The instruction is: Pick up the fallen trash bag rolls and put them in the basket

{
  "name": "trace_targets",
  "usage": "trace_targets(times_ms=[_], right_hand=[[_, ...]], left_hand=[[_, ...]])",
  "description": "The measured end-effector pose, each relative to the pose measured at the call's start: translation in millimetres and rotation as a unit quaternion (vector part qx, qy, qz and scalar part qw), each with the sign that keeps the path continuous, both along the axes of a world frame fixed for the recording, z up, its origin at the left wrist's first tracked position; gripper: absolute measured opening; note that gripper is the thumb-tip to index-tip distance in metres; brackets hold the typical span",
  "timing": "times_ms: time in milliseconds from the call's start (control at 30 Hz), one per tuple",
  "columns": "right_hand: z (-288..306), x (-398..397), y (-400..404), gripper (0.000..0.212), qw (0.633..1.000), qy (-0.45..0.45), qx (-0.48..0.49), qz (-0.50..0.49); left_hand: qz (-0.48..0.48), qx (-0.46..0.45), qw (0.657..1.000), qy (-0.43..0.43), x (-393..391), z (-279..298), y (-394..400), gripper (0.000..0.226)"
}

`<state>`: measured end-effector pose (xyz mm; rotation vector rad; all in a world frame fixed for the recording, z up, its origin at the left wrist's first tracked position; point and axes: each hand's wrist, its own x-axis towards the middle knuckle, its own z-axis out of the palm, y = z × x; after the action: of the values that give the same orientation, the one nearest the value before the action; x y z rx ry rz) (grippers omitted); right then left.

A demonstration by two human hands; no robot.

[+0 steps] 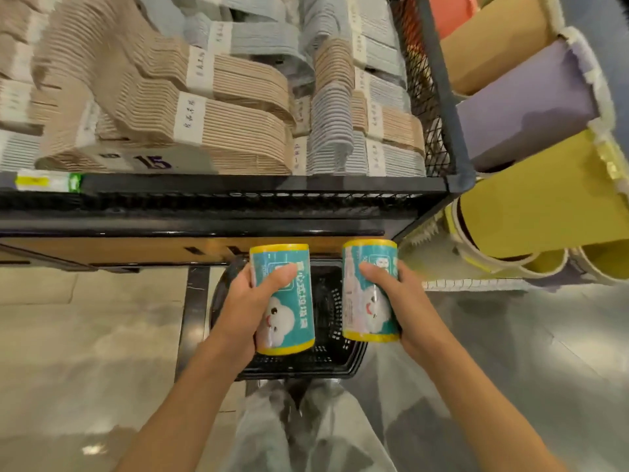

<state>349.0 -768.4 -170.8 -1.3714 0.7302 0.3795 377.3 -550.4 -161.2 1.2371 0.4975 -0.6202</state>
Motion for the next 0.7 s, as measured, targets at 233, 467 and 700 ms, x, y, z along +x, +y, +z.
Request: trace_targets(times_ms=[233, 467, 700], right_hand=[[-108.4, 8.1, 4.1, 0.038, 0.997, 0.047, -0.068, 0.003], [-282.1, 12.8, 20.8, 0.035, 0.993, 0.079, -0.085, -0.033], [-460.5, 21.7, 32.8, 0.045, 0.986, 0.113, -0.108, -0.050]], left_hand=[[0.013, 0.034, 0.997, 0.073, 16.4, -110.8, -13.7, 0.037], [0.044, 0.079, 0.989, 0.117, 22.5, -297.9, -14.9, 0.068], [0.053, 0.115, 0.981, 0.149, 29.4, -482.4, -21.9, 0.087]])
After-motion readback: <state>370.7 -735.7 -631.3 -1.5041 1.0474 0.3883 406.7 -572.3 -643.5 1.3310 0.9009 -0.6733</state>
